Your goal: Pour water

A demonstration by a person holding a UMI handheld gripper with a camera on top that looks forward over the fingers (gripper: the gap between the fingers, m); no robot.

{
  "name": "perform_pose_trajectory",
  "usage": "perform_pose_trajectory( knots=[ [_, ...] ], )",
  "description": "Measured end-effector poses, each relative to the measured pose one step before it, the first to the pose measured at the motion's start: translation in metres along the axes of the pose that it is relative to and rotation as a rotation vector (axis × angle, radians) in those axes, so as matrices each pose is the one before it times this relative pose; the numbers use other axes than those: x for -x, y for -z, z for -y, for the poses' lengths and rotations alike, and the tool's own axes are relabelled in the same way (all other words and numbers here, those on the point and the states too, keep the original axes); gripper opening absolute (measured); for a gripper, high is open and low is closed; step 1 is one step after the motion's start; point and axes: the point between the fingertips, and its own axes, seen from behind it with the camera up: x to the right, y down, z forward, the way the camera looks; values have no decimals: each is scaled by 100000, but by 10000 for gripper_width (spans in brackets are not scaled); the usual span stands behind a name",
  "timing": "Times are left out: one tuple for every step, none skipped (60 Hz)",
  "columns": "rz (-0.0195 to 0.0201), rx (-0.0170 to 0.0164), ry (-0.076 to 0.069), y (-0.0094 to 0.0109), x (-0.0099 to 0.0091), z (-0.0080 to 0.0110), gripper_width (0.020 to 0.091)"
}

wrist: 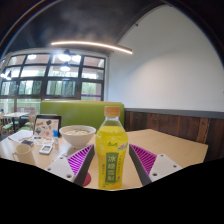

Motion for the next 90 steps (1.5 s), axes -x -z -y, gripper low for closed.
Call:
perform_pose_trajectory(
  knots=[
    [-467, 60, -178, -581, 17, -66, 792],
    [-89, 27, -113, -433, -53, -38, 794],
    [-39, -65, 5, -502, 25, -111, 794],
    [225, 18, 35, -329, 14, 91, 792],
    [253, 54, 159, -456, 142, -175, 789],
    [-29, 754, 116, -360, 40, -227, 687],
    [-867, 864, 312, -382, -169, -255, 585],
    [-435, 1392, 610, -298, -60, -419, 483],
    [-532, 883, -79, -192, -60, -253, 457],
    [-898, -816, -751, -132, -162, 184, 468],
    [-1350, -636, -116, -229, -24, -43, 463],
    [-1232, -245, -122, -44, -156, 5, 436],
    [-555, -493, -466, -22, -53, 71, 430],
    [-225, -287, -798, -1, 4, 42, 431],
    [190, -112, -908, -15, 90, 1, 425],
    [623, -403, -866, 5, 199, 65, 400],
    [692, -161, -552, 2, 197, -34, 385],
    [246, 42, -237, -12, 47, -115, 373],
    [-160, -131, -335, -22, -44, -91, 354],
    [-441, -252, -530, 111, -270, 18, 335],
    [-703, -147, -566, -95, -143, -91, 324],
    [-26, 575, -678, 66, -27, -41, 298],
    [-579, 279, -690, -42, -111, -59, 302],
    [-774, 473, -288, 21, -36, -81, 302],
    [-836, 653, 390, 102, -102, -53, 301],
    [-411, 548, 1010, 145, 45, 5, 307],
    [-233, 636, 1944, 148, 160, 28, 270],
    [-888, 474, 2501, 214, 79, 178, 272],
    [-583, 114, 3433, 272, 181, 289, 273],
    [-432, -252, 3924, 300, 307, 407, 271],
    [-507, -686, 3912, 262, 282, 486, 271],
    [-344, -893, 4300, 345, 305, 675, 271],
    [-294, -1165, 4405, 347, 422, 798, 270],
    [-346, -1290, 4465, 350, 384, 913, 270],
    [-378, -1323, 4545, 342, 386, 997, 270],
    [496, -1059, 4883, 229, 290, 1212, 269],
    [-778, -1685, 4136, 241, 701, 599, 269],
    [78, -1504, 4959, 356, 432, 1126, 269],
    [201, -1566, 5256, 325, 436, 1158, 269],
    [236, -1677, 5509, 323, 491, 1194, 269],
    [184, -1742, 5923, 278, 468, 1202, 270],
    [158, -1658, 6419, 234, 431, 1142, 268],
    [1310, -1311, 7894, 17, -201, 1664, 269],
    [-39, -1387, 7677, 188, 401, 983, 268],
    [-1189, -1611, 6411, 81, 995, 283, 268],
    [-464, -1265, 8487, 200, 318, 877, 268],
    [-399, -1226, 8896, 163, 314, 864, 269],
    [-401, -1300, 9241, 91, 320, 812, 268],
    [-452, -1342, 9402, 104, 281, 806, 267],
    [-570, -1307, 8970, 26, 418, 793, 267],
    [900, -1635, 10523, 180, -468, 973, 266],
    [883, -2071, 8080, 193, -39, 50, 268],
    [-483, -786, 6199, -418, 1139, 1220, 267],
    [97, -885, 7103, 143, 388, 698, 267],
    [188, -683, 6167, 52, 372, 520, 267],
    [362, -580, 5467, -61, 324, 424, 268],
    [487, -350, 4623, -22, 374, 322, 267],
    [648, -135, 4276, -18, 391, 262, 268],
    [1279, -531, 5699, 1336, -501, -865, 271],
    [608, 104, 3435, 51, 561, 291, 269],
    [928, -595, 2885, -1516, 858, 1067, 269],
    [663, -430, 3684, 63, 388, 259, 270],
    [395, -255, 3549, 74, 324, 148, 271],
    [73, -122, 3378, 77, 237, 118, 271],
    [-114, -586, 2866, 95, 232, 268, 271],
    [-113, -139, 3677, 1710, 38, -460, 271],
    [318, -535, 2422, -409, -314, 58, 270],
    [182, -334, 1104, -1221, 189, 1036, 271],
    [242, -195, 1400, 146, 145, 210, 270],
    [313, -95, 1052, 147, 194, 153, 271],
    [350, -127, 585, 129, 167, 132, 271],
    [167, -103, 61, 90, 118, 118, 272],
    [35, -67, -239, 110, 73, 74, 272],
    [-3, -52, -447, 77, -6, 80, 272],
    [52, 63, 83, 665, -5, -515, 271],
    [-95, 31, -480, 33, -22, 11, 270],
    [385, -207, -415, -306, -478, -70, 271],
    [-383, 187, -423, 43, -80, -52, 271],
    [-383, 129, -525, 64, -80, -92, 271],
    [-61, -396, -530, 78, 24, 38, 270],
    [-148, -68, -788, 86, -5, -69, 272],
    [-209, -29, -956, 111, -30, -111, 270],
    [-247, 28, -1349, 86, -50, -129, 271],
    [-1147, 382, -1772, 366, 271, -195, 272],
    [-894, 409, -1848, 586, -275, -466, 271],
    [-922, 391, -2834, -44, -336, -264, 271],
    [-1052, 506, -3170, 757, -524, -934, 272],
    [-276, 560, -4432, -1124, -912, -201, 271],
    [-1226, 997, -4933, -189, -560, -550, 271],
    [-1371, 1122, -5926, 9, -639, -619, 269]
  ],
)
